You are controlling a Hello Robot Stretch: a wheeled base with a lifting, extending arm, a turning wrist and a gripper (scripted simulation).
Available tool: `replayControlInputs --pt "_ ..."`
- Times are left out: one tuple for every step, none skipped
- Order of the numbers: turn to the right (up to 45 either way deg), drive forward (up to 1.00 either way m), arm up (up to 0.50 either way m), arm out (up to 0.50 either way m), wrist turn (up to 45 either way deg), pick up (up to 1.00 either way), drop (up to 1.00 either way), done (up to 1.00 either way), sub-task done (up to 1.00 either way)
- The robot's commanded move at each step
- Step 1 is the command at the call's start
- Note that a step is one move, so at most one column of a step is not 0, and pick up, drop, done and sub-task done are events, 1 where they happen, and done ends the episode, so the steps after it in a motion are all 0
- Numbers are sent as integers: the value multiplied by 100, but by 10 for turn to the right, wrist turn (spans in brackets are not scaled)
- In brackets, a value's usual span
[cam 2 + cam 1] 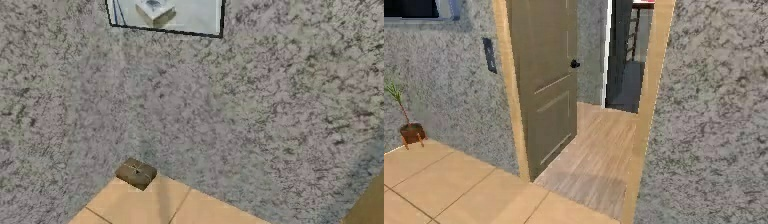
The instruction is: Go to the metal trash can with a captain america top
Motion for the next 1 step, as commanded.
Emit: replayControlInputs --pt "0 100 0 0 0 0 0 0 0"
